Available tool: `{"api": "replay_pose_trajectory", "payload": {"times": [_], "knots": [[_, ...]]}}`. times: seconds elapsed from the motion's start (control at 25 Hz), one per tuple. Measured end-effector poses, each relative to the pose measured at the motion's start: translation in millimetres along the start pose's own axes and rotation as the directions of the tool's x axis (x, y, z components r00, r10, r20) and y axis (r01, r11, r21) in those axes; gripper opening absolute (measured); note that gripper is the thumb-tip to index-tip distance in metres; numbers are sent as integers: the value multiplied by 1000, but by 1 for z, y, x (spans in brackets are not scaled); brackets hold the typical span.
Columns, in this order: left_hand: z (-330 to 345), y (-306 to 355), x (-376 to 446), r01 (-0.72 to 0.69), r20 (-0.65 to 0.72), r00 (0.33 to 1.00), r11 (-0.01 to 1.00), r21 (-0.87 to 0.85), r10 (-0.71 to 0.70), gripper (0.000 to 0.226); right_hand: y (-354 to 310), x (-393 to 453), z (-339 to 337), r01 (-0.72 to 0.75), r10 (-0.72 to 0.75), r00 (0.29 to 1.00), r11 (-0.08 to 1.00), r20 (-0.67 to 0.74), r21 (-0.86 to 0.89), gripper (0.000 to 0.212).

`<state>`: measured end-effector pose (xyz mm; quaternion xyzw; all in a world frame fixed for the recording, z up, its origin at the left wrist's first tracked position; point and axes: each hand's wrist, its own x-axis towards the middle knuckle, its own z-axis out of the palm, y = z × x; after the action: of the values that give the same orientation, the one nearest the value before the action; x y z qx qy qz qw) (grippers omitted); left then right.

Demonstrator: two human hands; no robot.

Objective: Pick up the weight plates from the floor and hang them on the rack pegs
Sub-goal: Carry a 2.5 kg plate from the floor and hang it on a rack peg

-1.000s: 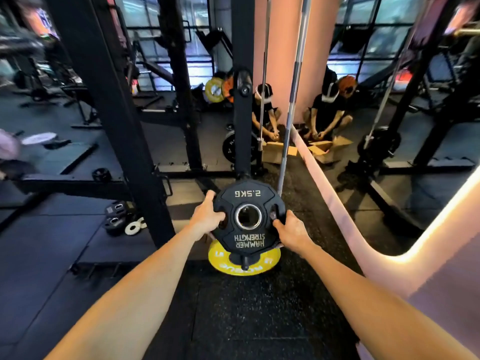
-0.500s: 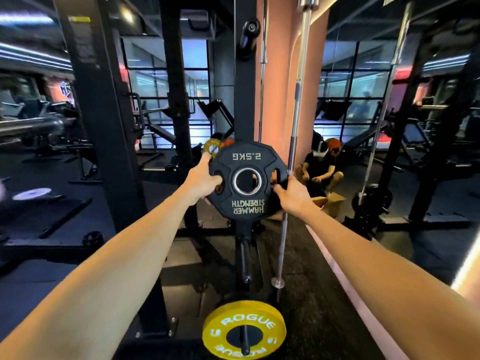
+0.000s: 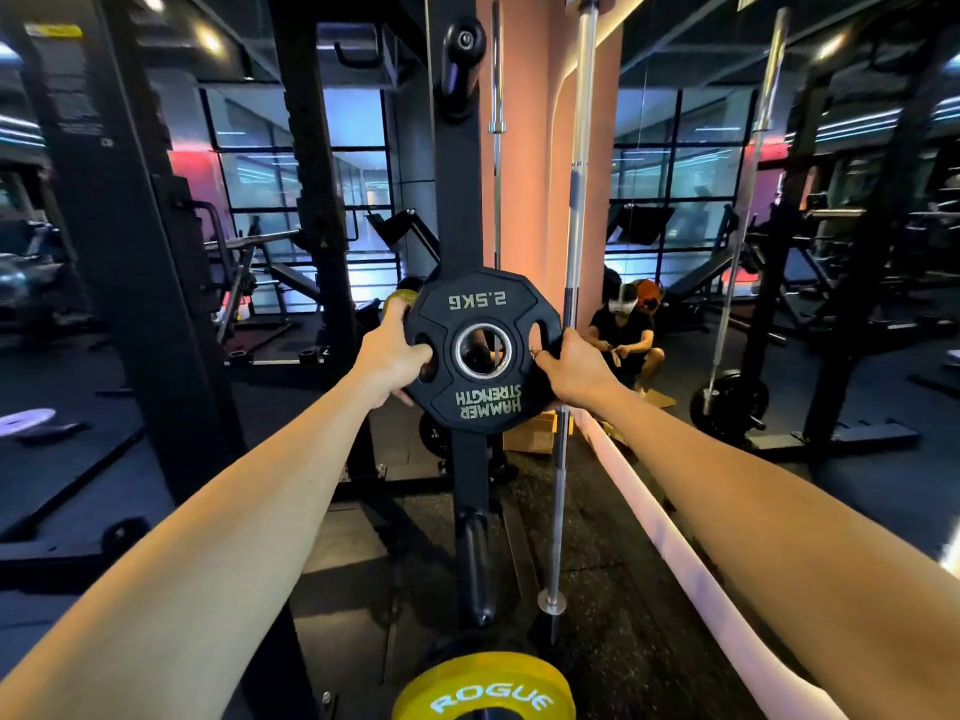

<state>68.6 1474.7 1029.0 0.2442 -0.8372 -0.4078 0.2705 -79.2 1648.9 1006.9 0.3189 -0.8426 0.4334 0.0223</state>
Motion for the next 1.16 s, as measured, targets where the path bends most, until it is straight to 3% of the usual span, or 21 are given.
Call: {"api": "replay_pose_trajectory", "payload": {"times": [0.12,0.28,0.4,0.76,1.0,1.16], "knots": [[11,-12,27,40,-3,999,999,27,-40,51,12,30,15,-29,30,999,999,13,-42,44],[23,-34,56,57,-23,998,994,90,-55,39,25,64,39,-21,27,996,997,81,-77,42],[31,-49,81,28,-69,997,987,161,-17,42,32,89,53,-12,21,996,995,90,-99,43],[57,-73,172,186,-117,982,891,415,-150,84,37,175,79,-43,69,990,979,121,-201,41],[64,-82,227,225,-147,973,873,433,-178,84,42,225,100,-59,85,992,967,95,-247,52],[76,-100,238,196,-263,962,868,456,-79,67,58,237,111,-2,13,999,970,44,-242,48]]}}
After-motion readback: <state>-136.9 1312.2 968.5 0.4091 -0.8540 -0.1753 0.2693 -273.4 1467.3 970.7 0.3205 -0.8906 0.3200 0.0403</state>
